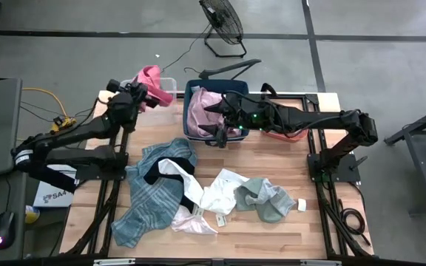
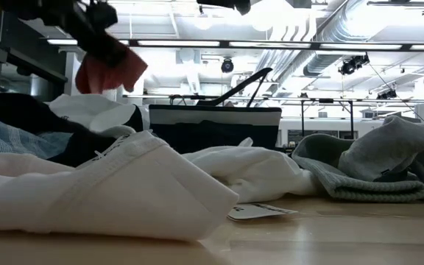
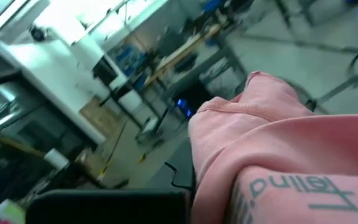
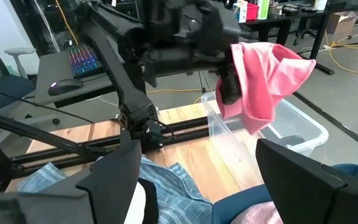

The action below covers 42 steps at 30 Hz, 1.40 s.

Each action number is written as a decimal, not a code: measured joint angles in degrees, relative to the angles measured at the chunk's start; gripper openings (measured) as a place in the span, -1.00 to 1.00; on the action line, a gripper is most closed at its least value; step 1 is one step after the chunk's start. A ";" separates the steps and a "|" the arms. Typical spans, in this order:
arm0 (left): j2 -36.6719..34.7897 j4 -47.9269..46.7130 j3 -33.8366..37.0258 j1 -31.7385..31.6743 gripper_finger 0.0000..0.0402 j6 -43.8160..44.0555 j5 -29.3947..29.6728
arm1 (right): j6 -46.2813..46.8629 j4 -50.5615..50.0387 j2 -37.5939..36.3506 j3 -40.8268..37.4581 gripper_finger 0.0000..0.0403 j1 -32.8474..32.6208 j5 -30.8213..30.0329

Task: Pick & Place Cloths
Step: Put the pink underwear into the transparent bin

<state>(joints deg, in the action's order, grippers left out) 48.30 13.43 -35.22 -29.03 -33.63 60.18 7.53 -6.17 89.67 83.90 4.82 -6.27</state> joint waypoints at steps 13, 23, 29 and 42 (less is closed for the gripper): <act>8.28 -18.67 -3.98 -10.24 -1.00 16.68 -4.64 | 0.17 -0.09 0.00 -0.02 0.53 0.02 -0.05; 16.99 -55.85 -24.32 -21.56 -1.00 36.26 -29.70 | 0.20 -0.13 0.00 -0.07 0.53 0.02 -0.05; 24.06 -58.82 -26.01 -26.31 -1.00 36.51 -37.22 | 0.22 -0.67 0.00 -0.07 0.53 0.02 -0.03; 32.50 -58.53 -26.01 -28.60 -0.79 35.43 -41.31 | 0.29 -2.21 0.00 -0.07 0.53 0.02 -0.03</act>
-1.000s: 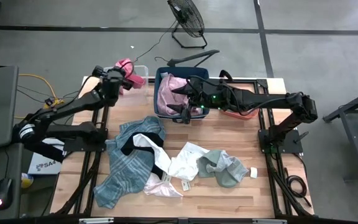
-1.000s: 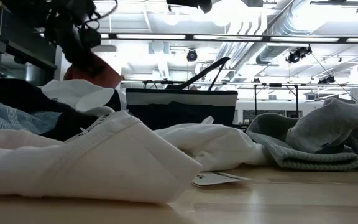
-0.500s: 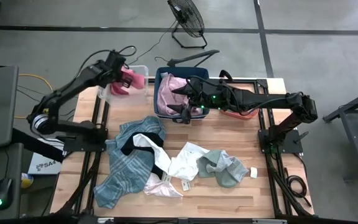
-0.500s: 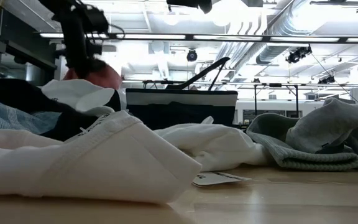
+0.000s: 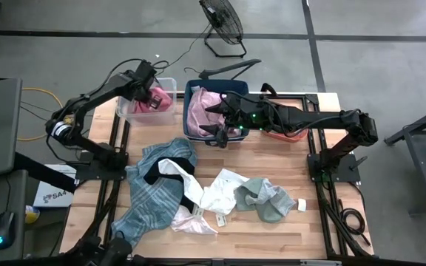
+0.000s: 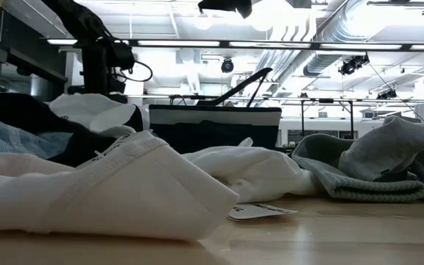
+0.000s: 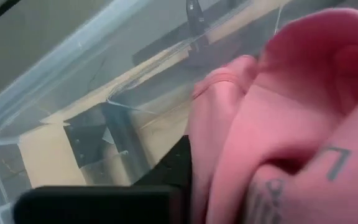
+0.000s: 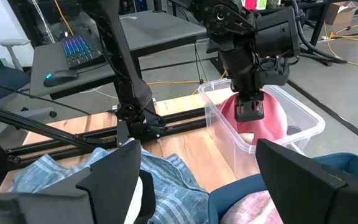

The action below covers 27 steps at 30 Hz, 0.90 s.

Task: Pick & Place Cloths
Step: Put the pink underwear into the transparent bin, then put the light gray sock into the orange bin

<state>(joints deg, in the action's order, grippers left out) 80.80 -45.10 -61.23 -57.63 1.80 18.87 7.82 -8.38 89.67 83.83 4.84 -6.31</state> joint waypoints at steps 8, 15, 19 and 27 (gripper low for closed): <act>-3.08 0.01 0.00 0.27 -0.15 -0.01 0.02 | 0.12 -0.15 0.00 0.00 0.53 0.00 0.00; -7.67 -1.10 0.00 0.27 0.19 0.00 -0.78 | 0.14 -2.66 0.00 0.00 0.53 0.00 0.00; -10.37 -1.38 0.00 0.27 0.21 -0.01 -4.85 | 1.31 -4.73 -0.01 0.00 0.53 0.00 0.02; -15.65 -0.97 0.00 0.37 0.21 -2.25 -17.53 | 4.49 -14.96 -0.07 0.00 0.53 -0.30 -0.01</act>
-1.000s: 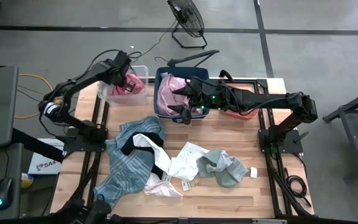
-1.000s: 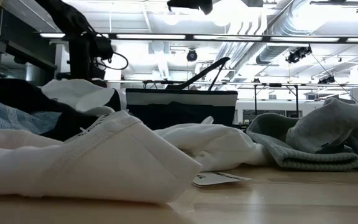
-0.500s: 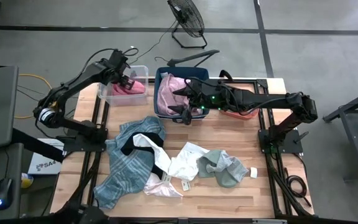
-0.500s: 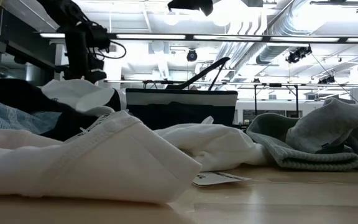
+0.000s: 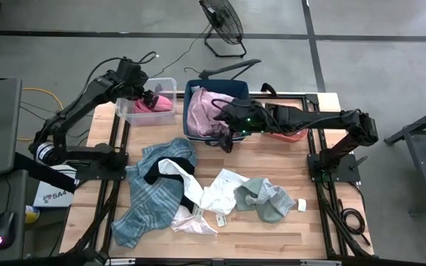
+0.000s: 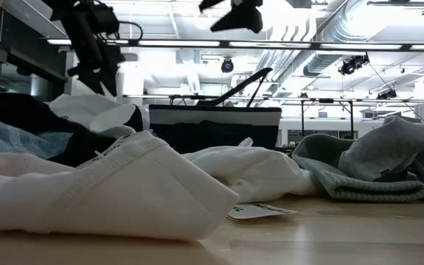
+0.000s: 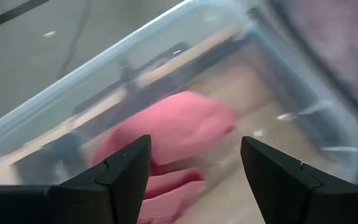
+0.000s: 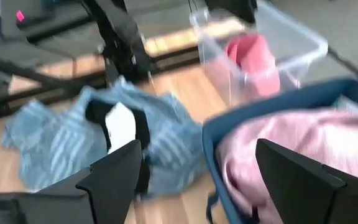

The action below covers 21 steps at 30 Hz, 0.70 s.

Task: Pick & Place Cloths
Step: Put the light gray sock into the orange bin

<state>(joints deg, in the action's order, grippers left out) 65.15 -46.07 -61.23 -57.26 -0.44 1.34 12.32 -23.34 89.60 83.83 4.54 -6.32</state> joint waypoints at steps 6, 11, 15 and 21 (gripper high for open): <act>-1.89 0.05 0.01 4.57 0.21 -0.67 -3.57 | 1.79 -10.54 -0.04 0.00 0.53 -2.36 -3.78; -2.85 1.05 0.02 11.12 0.21 -0.62 -3.31 | 5.83 -20.11 -0.04 0.00 0.53 -5.66 -11.36; -3.39 2.70 0.02 16.09 0.21 -0.55 -3.26 | 9.37 -24.22 -0.19 -1.14 0.53 -8.25 -14.47; -3.46 3.28 0.92 22.15 0.21 0.76 1.95 | 17.40 -24.77 -3.58 -9.33 0.53 -10.70 -15.42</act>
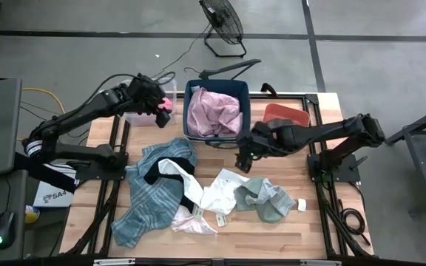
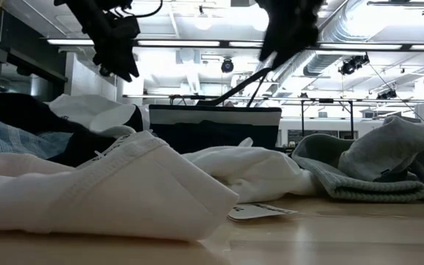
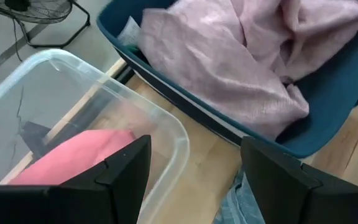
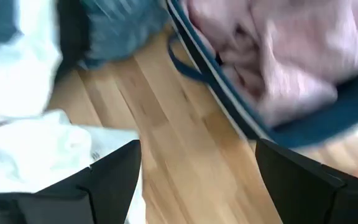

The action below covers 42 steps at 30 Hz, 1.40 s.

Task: Pick & Place Cloths
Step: Put the light gray sock into the orange bin

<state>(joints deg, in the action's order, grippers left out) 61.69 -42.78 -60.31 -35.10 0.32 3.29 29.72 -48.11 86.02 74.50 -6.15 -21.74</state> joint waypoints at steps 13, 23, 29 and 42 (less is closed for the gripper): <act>0.02 4.26 6.31 4.16 0.21 3.08 1.57 | 12.51 3.49 -9.30 -16.45 0.53 -10.40 6.55; 0.00 5.92 7.16 4.10 0.21 3.22 1.60 | 8.04 3.39 -8.83 -22.77 0.53 -16.04 11.76; 0.02 5.88 7.16 4.08 0.21 3.13 1.62 | 10.94 3.06 -8.83 -25.55 0.53 -16.67 14.47; 0.02 5.82 7.16 4.06 0.21 2.56 -1.46 | 8.90 11.21 -8.77 -28.74 0.49 -16.63 15.55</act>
<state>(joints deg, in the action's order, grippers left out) 61.71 -36.97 -53.15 -31.05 2.87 1.83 38.62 -36.90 77.25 45.76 -22.79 -6.19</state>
